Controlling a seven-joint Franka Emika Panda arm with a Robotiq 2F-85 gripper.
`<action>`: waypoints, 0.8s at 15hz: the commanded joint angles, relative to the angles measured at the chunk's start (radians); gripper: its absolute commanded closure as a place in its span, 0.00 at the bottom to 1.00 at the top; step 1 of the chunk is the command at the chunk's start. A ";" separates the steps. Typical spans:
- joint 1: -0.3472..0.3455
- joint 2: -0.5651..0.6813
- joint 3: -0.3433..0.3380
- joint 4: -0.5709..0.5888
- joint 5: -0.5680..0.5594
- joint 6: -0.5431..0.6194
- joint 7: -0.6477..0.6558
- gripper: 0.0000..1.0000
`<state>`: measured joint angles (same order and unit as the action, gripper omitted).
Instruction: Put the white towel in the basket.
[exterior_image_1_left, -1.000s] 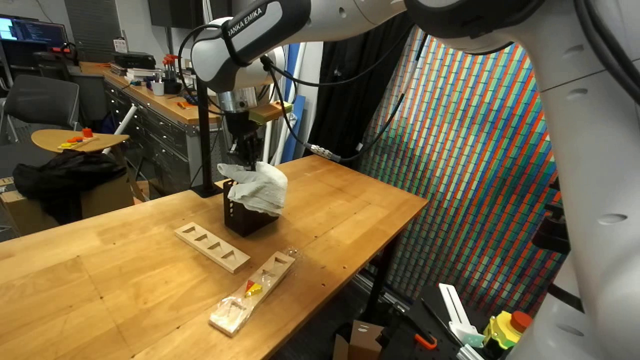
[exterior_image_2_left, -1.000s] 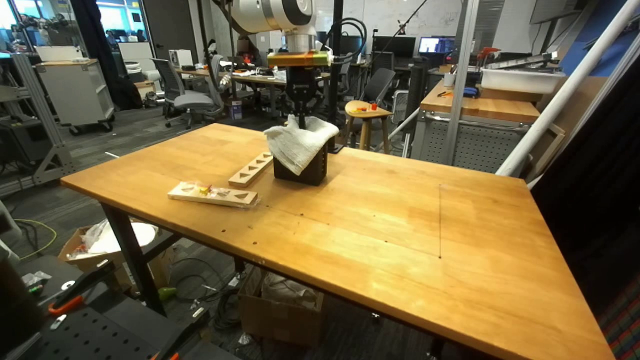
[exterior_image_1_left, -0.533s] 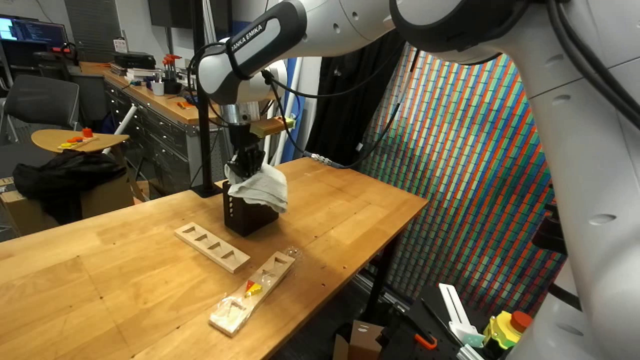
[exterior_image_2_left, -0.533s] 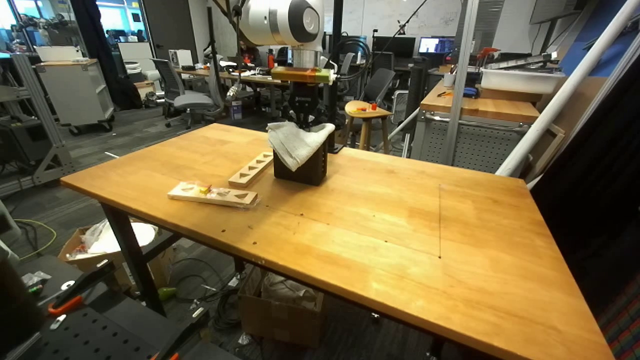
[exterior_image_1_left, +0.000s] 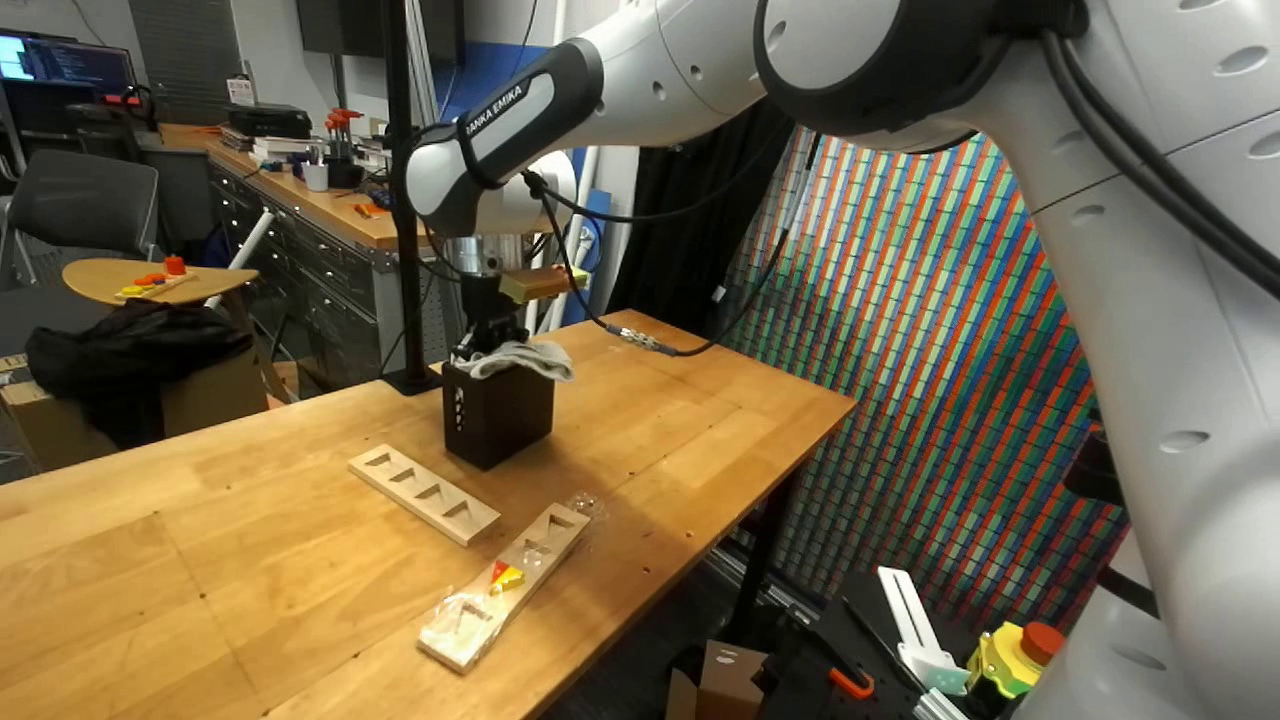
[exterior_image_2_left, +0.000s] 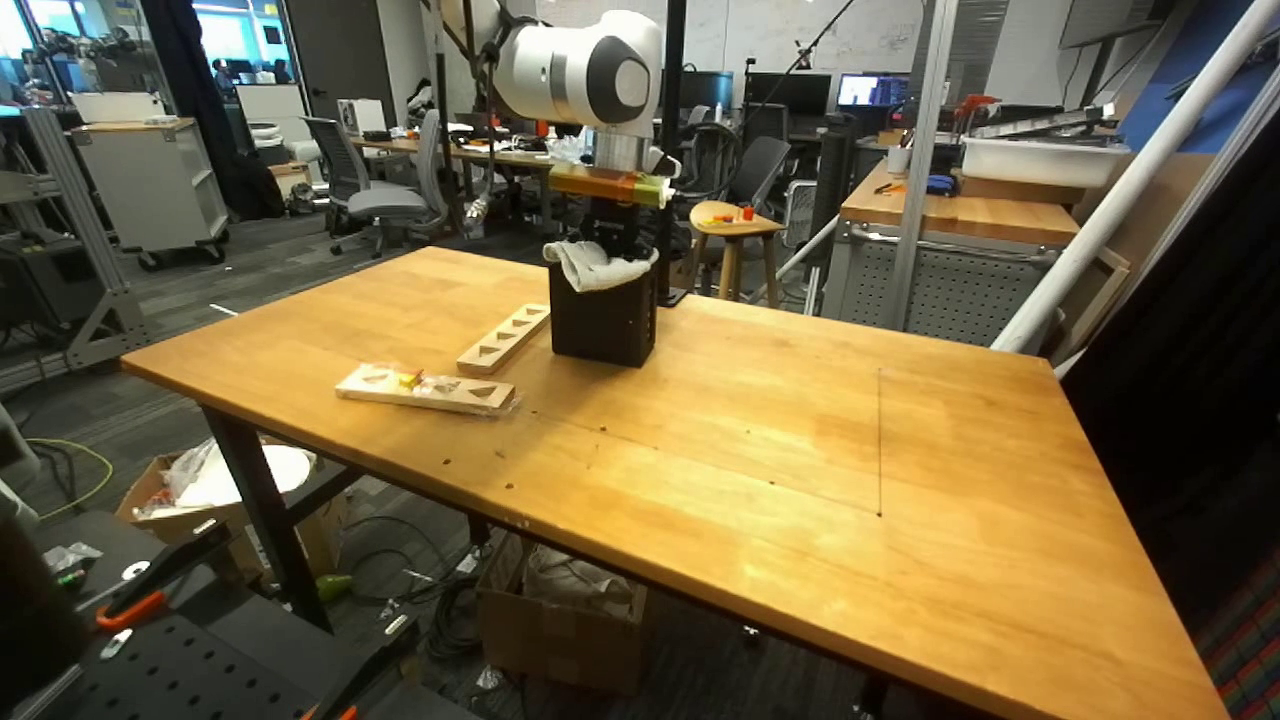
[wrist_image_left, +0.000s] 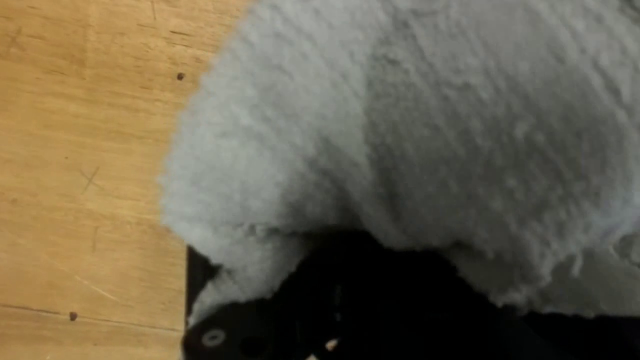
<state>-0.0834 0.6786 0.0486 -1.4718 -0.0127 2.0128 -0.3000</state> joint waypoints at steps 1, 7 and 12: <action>-0.017 0.045 0.016 0.036 0.036 0.026 -0.031 1.00; -0.008 0.006 0.008 0.018 0.014 0.011 -0.035 1.00; -0.005 -0.079 -0.001 -0.039 0.004 0.040 -0.026 1.00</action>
<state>-0.0879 0.6720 0.0508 -1.4669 -0.0049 2.0301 -0.3160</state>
